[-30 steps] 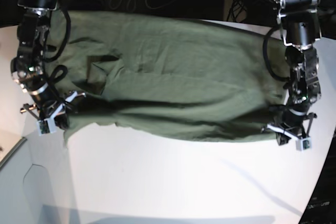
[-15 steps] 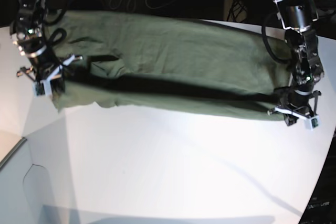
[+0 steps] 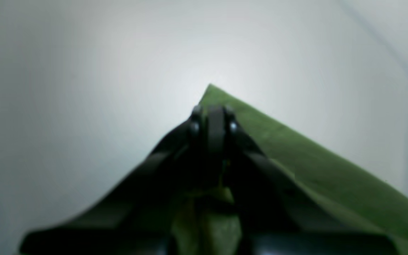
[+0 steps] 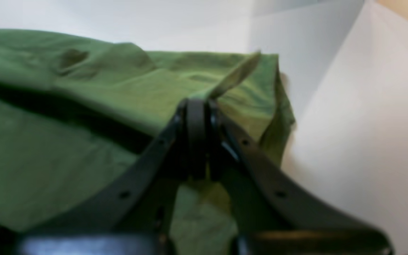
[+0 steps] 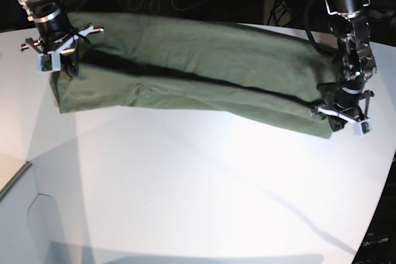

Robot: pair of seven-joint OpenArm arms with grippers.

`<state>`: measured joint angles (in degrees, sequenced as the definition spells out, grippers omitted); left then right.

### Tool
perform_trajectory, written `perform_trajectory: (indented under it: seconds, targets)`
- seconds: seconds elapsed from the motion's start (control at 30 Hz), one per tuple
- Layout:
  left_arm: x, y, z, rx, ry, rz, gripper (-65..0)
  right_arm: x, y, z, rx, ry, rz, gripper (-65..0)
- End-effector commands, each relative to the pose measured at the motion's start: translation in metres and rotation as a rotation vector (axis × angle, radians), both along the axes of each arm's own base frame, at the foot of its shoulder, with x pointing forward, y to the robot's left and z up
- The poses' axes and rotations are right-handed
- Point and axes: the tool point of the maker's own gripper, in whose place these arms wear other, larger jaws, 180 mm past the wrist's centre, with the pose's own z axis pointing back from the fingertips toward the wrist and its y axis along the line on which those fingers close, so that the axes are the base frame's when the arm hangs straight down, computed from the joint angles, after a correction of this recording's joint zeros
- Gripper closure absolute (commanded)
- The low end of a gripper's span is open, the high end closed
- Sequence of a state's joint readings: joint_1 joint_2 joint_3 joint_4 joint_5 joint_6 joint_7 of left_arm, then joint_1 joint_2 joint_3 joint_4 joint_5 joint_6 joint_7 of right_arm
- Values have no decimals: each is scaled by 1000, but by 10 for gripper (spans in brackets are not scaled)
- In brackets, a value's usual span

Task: Layout the t-shirt on the table in an organized manner, then fold the t-shirt properly
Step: 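Lift the folded edge with both grippers and fold it over the collar edge, then lower the folded strip with both grippers and straighten it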

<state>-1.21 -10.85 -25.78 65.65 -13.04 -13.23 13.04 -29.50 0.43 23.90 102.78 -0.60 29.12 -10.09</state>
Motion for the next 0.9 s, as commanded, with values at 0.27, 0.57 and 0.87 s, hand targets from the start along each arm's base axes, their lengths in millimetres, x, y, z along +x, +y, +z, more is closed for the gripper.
perform_trajectory:
  seconds: [0.27, 0.57, 0.87]
  targets:
    - [-13, 20, 20, 19, -70, 73, -1, -19, 6, -2, 17, 21, 16, 0]
    - [-27, 35, 15, -9, -71, 155, -1, -24, 26, -10, 82, 37, 44, 0]
    - [-37, 21, -1, -44, -39, 157, -1, -38, 23, -16, 73, 74, 43, 0]
